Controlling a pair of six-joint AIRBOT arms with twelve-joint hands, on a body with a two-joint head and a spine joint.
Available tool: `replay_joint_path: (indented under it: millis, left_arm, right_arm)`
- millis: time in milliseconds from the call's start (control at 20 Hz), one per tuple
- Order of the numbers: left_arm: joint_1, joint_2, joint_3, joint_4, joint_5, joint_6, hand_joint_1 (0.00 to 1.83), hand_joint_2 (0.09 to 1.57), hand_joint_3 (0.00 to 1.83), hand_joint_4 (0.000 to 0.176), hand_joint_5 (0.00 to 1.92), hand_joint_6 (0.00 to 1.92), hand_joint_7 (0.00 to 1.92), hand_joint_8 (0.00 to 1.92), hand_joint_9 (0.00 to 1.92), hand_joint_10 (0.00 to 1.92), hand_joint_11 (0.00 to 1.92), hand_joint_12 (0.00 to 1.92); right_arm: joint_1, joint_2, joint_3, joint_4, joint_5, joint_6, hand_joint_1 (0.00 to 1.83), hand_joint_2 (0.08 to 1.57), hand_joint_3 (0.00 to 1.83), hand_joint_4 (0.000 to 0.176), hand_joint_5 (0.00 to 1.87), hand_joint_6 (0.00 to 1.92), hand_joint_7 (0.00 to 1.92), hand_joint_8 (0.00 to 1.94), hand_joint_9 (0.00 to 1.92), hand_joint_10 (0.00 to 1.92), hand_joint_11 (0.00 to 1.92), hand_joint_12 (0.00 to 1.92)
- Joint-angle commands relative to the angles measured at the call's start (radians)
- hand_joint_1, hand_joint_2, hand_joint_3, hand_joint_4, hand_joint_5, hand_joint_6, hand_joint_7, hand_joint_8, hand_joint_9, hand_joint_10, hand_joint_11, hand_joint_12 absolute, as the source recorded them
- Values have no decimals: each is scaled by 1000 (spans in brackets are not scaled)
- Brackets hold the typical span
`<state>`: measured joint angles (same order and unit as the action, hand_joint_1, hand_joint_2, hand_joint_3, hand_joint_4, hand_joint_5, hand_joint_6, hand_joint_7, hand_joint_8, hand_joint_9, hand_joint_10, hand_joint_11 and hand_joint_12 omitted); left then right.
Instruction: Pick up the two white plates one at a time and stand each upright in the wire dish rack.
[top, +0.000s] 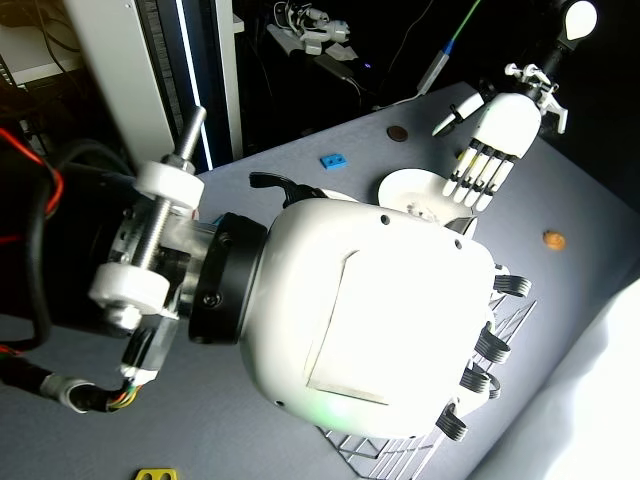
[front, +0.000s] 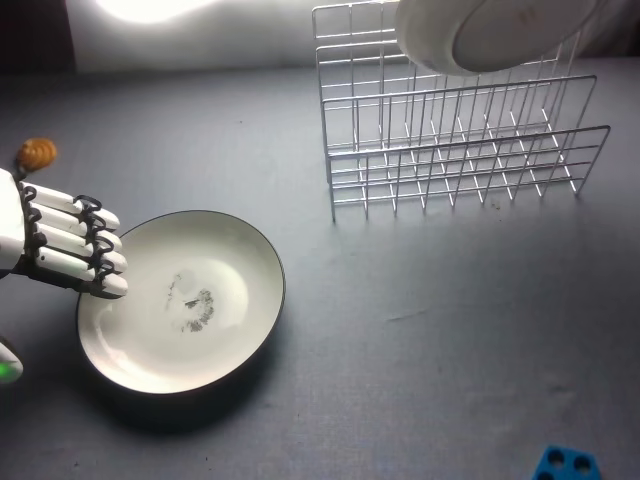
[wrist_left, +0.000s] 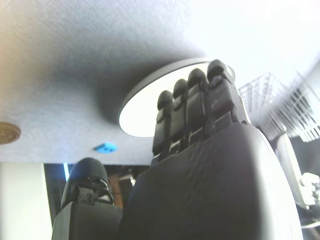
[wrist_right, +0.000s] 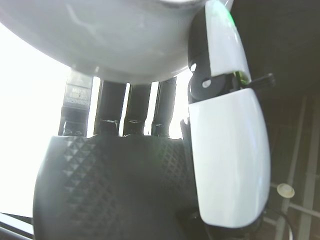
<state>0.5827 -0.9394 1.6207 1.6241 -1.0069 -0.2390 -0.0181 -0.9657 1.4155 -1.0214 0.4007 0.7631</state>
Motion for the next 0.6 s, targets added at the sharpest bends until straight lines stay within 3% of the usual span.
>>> replay_joint_path:
  millis: [0,350,550]
  left_arm:
    - [-3,2,9,-60,-24,0,0,1143,0,0,129,0,96,0,57,0,6,26]
    - [-3,-1,13,-60,-25,0,0,1140,0,0,92,0,65,0,30,0,0,1]
    - [0,-2,16,-60,-25,0,0,1143,1,0,145,16,111,15,73,15,28,14]
  right_arm:
    - [18,4,8,75,69,17,1226,1101,1,20,1009,991,1034,859,1180,8,618,1074]
    - [5,-26,42,103,19,21,1218,1114,0,22,974,1042,1021,887,1186,14,629,1111]
    - [-24,-55,86,123,27,105,1230,1089,0,27,1030,939,1072,815,1213,16,663,1052]
